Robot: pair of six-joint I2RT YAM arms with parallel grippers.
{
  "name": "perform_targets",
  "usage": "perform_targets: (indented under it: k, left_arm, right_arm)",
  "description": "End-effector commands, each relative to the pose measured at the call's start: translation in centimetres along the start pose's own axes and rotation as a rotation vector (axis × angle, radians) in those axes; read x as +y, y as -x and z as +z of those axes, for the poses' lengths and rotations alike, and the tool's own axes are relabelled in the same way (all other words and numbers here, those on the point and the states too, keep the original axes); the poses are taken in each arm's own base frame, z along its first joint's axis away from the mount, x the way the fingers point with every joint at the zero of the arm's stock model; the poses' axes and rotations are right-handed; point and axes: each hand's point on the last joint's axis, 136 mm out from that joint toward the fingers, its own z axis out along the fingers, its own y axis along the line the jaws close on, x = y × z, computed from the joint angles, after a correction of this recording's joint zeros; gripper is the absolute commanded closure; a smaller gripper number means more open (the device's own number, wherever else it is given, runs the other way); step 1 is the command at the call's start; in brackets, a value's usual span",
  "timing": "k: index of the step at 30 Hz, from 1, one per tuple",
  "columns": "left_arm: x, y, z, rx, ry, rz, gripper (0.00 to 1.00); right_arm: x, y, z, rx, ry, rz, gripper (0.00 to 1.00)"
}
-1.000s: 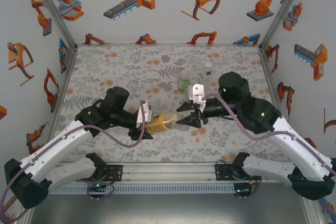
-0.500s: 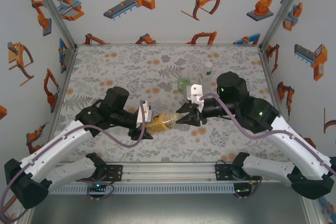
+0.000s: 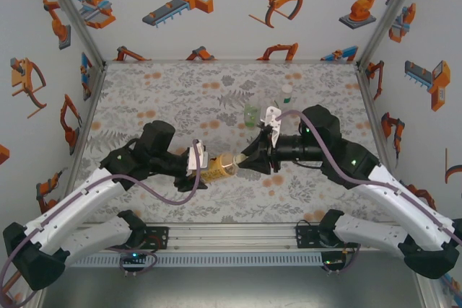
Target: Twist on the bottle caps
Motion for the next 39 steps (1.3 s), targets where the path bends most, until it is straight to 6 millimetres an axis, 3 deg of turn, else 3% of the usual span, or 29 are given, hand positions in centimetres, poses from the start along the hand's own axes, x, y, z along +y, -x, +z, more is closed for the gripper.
perform_targets:
  k: [1,6,11,15,20,21,25,29,31,35,39]
  left_arm:
    - [1.4,1.9,-0.6,-0.057,0.089,0.054,1.0]
    - [3.2,1.2,-0.9,-0.016,0.191,0.042,1.0]
    - [4.7,0.5,-1.0,0.022,0.269,0.026,1.0]
    - [5.4,0.1,-1.1,0.046,0.306,0.012,1.0]
    - [5.1,0.3,-1.1,0.035,0.293,0.016,1.0]
    - [4.9,0.4,-1.0,0.03,0.281,0.018,1.0]
    - [4.0,0.6,-0.7,0.013,0.22,0.023,1.0]
    - [2.5,1.3,-0.4,-0.022,0.132,0.035,1.0]
    - [1.8,1.5,-0.4,-0.037,0.093,0.042,1.0]
    - [0.8,1.8,-0.2,-0.056,0.028,0.042,1.0]
    - [-0.1,1.9,-0.1,-0.066,-0.03,0.039,1.0]
  right_arm:
    - [-3.1,0.3,1.0,-0.093,-0.129,0.348,1.0]
    - [-6.6,-1.6,1.6,-0.137,-0.285,0.794,1.0]
    - [-8.5,-3.6,2.5,-0.213,-0.338,1.164,1.0]
    - [-9.3,-4.0,3.1,-0.25,-0.346,1.241,1.0]
    - [-8.7,-3.5,3.6,-0.219,-0.308,1.223,1.0]
    - [-8.6,-3.2,3.4,-0.213,-0.31,1.183,0.96]
    - [-8.0,-1.6,1.7,-0.206,-0.334,1.031,0.61]
    - [-7.3,0.1,-0.7,-0.206,-0.372,0.832,0.4]
    - [-6.6,0.9,-2.0,-0.199,-0.379,0.719,0.36]
    - [-4.8,2.4,-3.6,-0.181,-0.344,0.471,0.38]
    - [-0.6,3.8,-3.7,-0.155,-0.148,0.115,0.4]
